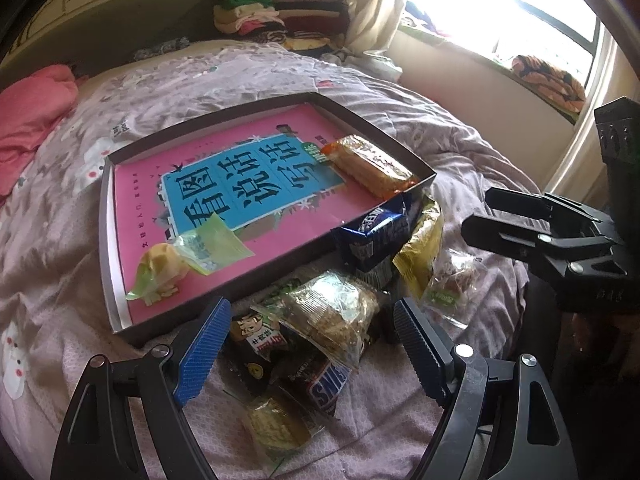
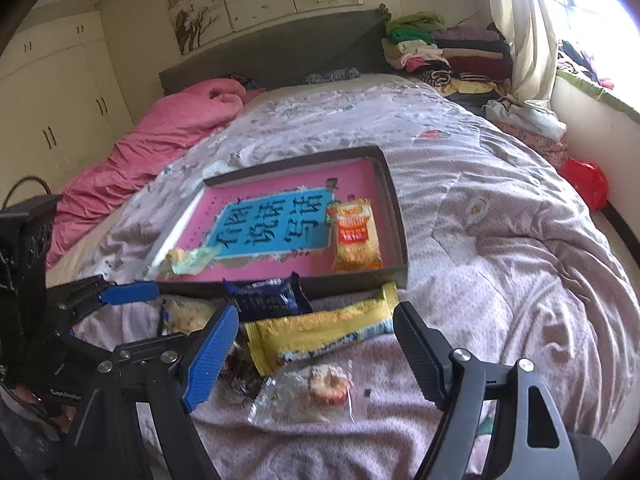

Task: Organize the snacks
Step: 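Reach to the pile and grasp the clear bag of pink candy with the right tool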

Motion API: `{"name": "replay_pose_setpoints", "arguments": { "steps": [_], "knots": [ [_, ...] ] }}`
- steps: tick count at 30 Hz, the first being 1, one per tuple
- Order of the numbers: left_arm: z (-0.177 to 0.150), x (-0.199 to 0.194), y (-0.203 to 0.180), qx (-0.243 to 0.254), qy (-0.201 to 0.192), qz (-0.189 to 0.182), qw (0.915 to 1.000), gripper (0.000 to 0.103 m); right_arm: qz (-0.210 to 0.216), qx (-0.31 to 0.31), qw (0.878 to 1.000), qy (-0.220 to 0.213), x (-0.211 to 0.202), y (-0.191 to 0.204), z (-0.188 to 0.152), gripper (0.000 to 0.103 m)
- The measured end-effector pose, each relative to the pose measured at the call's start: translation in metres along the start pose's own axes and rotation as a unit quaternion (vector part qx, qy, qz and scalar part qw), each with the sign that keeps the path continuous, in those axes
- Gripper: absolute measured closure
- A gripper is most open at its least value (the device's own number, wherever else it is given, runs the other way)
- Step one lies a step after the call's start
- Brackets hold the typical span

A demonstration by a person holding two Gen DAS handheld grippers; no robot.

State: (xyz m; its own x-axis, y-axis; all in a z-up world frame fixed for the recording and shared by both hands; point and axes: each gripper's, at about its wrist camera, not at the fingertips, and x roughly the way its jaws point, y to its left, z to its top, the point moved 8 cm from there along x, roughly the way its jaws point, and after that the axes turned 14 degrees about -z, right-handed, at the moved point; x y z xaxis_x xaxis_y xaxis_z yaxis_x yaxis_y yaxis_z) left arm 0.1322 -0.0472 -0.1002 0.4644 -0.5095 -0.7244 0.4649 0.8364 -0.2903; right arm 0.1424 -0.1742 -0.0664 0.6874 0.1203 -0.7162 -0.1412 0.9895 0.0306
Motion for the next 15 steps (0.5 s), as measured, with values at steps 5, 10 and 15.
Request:
{"name": "replay_pose_setpoints", "arguments": {
  "steps": [5, 10, 15],
  "knots": [
    [-0.002, 0.003, 0.003, -0.002, 0.002, 0.0, 1.0, 0.019, -0.004, -0.009, 1.0, 0.017, 0.0, 0.003, -0.009, 0.024],
    [-0.004, 0.006, 0.007, -0.013, 0.003, -0.007, 0.9999, 0.019, -0.011, -0.015, 0.998, 0.053, 0.009, 0.006, -0.022, 0.024],
    [-0.004, 0.007, 0.009, -0.015, 0.003, -0.009, 0.9998, 0.019, -0.02, -0.027, 0.996, 0.082, 0.018, 0.009, -0.033, 0.024]
  ]
}}
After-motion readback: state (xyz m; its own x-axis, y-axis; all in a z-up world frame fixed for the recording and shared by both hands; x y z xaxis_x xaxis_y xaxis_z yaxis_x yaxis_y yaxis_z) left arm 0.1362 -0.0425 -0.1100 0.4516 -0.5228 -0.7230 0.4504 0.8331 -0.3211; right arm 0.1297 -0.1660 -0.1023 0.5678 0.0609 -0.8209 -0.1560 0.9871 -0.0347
